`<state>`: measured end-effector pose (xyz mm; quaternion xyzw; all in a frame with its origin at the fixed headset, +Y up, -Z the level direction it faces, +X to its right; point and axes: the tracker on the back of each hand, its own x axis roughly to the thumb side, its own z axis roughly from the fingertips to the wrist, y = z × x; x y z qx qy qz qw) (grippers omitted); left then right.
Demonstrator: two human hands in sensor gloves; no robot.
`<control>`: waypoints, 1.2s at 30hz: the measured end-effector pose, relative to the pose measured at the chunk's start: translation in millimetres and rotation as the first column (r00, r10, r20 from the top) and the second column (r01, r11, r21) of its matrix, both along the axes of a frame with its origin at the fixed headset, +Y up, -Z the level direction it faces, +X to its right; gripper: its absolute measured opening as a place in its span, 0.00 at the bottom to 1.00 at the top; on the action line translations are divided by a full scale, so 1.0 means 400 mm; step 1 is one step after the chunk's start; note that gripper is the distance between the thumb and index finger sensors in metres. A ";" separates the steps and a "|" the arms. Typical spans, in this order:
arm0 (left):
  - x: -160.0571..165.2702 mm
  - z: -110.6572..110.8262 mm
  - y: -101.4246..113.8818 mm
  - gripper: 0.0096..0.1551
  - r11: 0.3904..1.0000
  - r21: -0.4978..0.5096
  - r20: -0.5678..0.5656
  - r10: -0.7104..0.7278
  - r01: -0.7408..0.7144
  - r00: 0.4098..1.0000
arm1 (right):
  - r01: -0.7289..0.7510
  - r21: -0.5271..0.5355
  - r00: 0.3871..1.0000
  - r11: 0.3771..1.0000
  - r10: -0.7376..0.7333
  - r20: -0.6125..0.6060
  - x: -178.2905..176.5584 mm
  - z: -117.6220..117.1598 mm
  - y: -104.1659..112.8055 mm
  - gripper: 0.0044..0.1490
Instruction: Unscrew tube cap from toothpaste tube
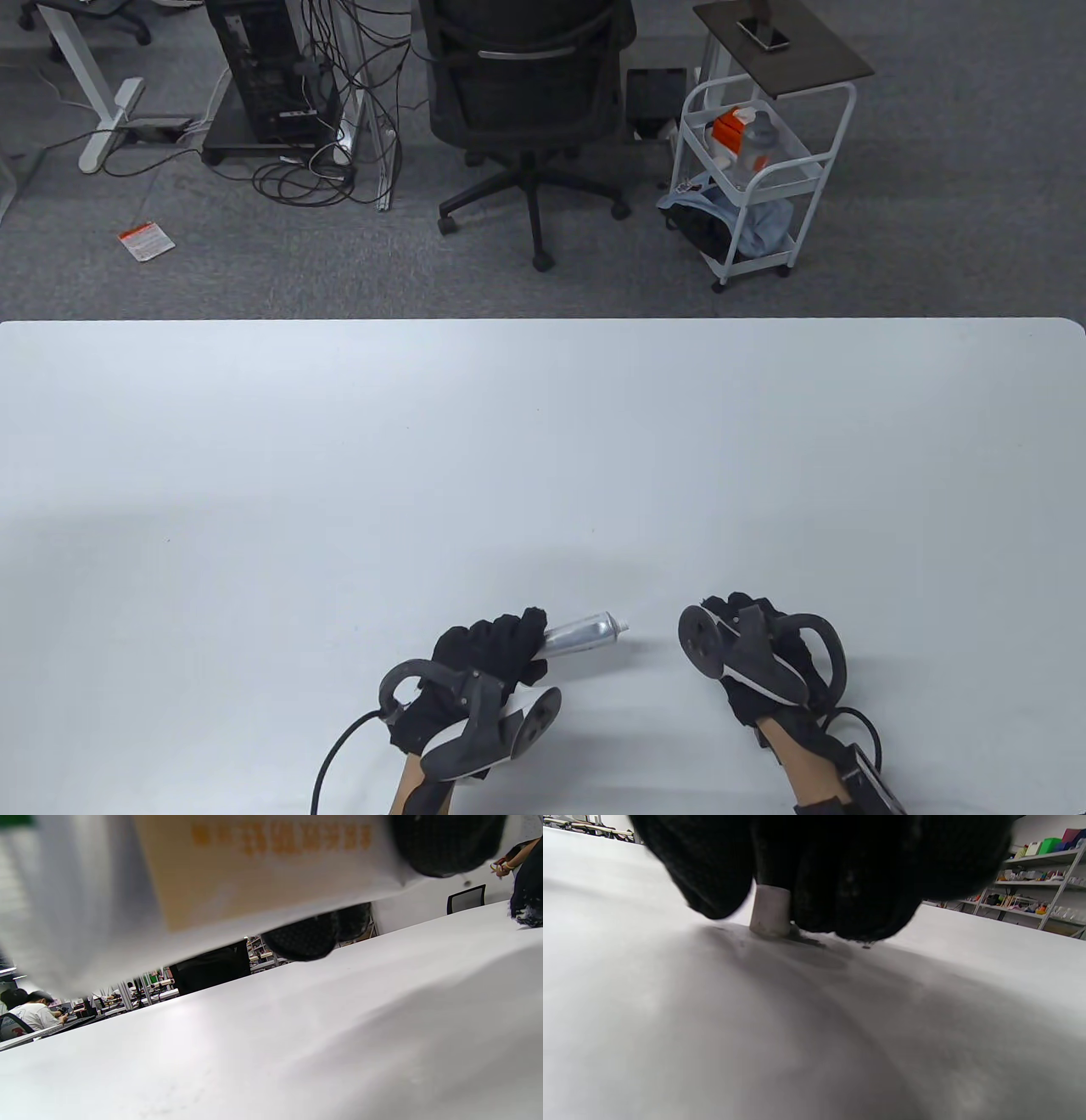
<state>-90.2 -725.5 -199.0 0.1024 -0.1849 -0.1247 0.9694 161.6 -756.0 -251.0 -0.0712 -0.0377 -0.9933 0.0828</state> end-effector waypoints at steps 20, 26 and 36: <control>-0.034 -0.059 -0.037 0.26 0.987 -0.157 -0.226 -0.068 0.032 0.972 | 0.274 0.354 0.961 0.894 -0.270 -0.062 0.035 0.053 0.068 0.49; -0.044 -0.072 -0.042 0.25 0.985 -0.161 -0.292 -0.103 0.057 0.951 | 0.275 0.347 0.961 0.897 -0.271 -0.060 0.036 0.052 0.068 0.48; -0.045 -0.064 -0.039 0.39 0.992 -0.120 -0.268 -0.060 0.028 0.962 | 0.267 0.322 0.964 0.908 -0.256 -0.077 0.028 0.053 0.067 0.49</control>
